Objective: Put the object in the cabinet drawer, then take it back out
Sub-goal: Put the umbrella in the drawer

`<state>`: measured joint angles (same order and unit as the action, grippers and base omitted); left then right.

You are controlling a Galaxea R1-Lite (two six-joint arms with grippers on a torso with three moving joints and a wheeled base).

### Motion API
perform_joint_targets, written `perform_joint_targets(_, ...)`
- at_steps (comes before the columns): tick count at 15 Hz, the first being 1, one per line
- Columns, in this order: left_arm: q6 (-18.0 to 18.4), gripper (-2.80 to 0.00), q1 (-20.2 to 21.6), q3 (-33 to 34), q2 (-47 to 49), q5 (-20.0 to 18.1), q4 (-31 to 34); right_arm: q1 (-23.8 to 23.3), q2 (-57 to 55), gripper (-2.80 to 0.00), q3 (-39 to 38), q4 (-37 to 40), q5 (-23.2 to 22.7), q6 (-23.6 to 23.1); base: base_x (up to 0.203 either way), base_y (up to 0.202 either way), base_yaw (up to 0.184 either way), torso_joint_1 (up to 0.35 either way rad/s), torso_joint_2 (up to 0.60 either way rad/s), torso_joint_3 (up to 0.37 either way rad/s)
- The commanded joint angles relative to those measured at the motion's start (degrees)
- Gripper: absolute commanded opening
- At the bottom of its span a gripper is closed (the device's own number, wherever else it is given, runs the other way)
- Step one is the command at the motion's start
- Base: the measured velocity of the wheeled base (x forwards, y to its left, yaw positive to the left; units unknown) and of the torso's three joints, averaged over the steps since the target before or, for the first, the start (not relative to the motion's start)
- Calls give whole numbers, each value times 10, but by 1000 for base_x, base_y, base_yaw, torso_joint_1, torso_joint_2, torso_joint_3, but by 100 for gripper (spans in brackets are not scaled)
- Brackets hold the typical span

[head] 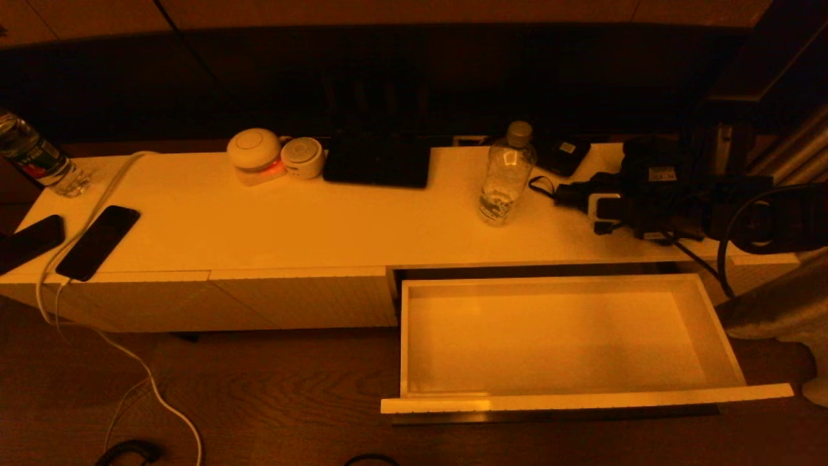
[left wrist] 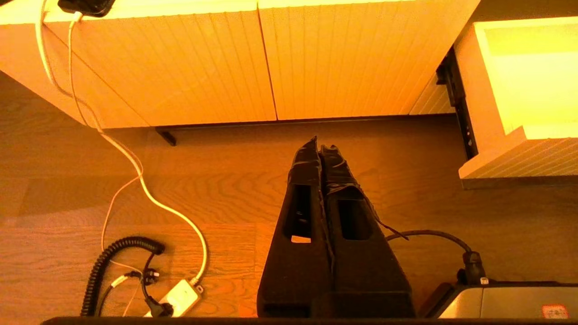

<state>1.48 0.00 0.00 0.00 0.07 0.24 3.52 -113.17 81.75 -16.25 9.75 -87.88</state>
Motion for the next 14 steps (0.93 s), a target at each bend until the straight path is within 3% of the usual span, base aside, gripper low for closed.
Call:
perform_joint_targets(1, 0, -280, 0, 0, 0, 0, 0, 1, -3, -280, -2, 0, 2, 2, 0, 0, 0, 0, 0, 0)
perform_joint_targets(8, 0, -280, 0, 0, 0, 0, 0, 3, 8, -280, -22, 6, 7, 23, 0, 0, 0, 0, 0, 0)
perform_joint_targets(14, 0, -280, 0, 0, 0, 0, 0, 8, 122, -280, -81, 20, 3, 23, 0, 0, 0, 0, 0, 0)
